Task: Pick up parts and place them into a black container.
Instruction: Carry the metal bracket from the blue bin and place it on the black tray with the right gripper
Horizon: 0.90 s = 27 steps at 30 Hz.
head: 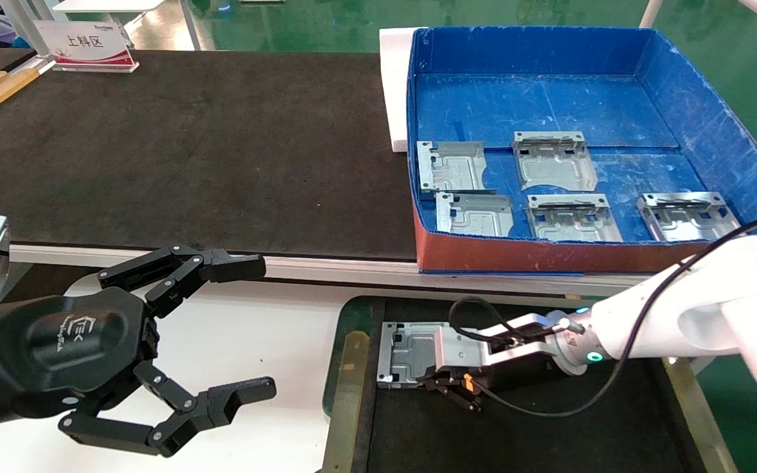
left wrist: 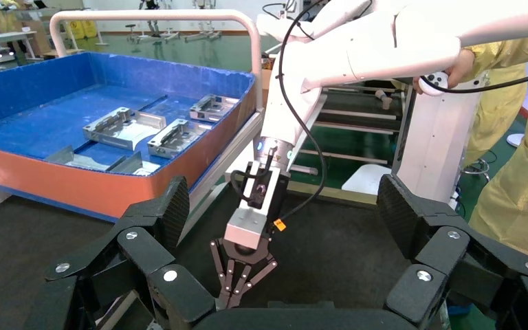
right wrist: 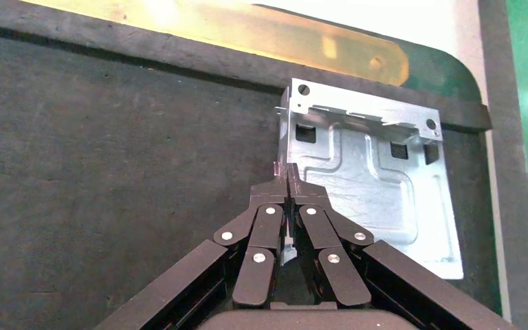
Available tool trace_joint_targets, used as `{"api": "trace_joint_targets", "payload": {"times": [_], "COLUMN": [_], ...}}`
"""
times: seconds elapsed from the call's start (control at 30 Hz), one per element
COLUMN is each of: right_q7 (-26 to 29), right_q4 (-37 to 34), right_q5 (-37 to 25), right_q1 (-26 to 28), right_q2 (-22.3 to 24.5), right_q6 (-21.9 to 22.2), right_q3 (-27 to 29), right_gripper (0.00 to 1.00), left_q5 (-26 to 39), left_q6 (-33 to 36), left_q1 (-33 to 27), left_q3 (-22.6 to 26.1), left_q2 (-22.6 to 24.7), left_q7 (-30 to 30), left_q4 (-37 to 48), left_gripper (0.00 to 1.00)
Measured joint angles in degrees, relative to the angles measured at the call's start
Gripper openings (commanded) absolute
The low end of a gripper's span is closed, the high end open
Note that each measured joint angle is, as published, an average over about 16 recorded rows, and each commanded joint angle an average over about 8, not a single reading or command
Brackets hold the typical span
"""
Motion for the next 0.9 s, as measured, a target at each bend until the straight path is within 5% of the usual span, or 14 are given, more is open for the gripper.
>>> {"api": "trace_joint_targets", "payload": {"times": [0.27, 0.9], "right_q7": [-0.7, -2.9], "right_q4": [0.2, 1.4], "right_q5": [-0.4, 0.9], "right_q1": [-0.1, 2.1], "right_q2": [0.0, 2.9], "right_q6": [-0.6, -5.5], "right_q3": [-0.3, 0.6], "right_gripper": [1.00, 1.00], "left_q5": [0.0, 0.0], "left_q6": [0.0, 0.0], "left_q1": [0.0, 0.0], "left_q3": [0.0, 0.0], "left_q2": [0.0, 0.0], "left_q7": [0.0, 0.0], "left_q4": [0.0, 0.0], "left_gripper": [1.00, 1.00]}}
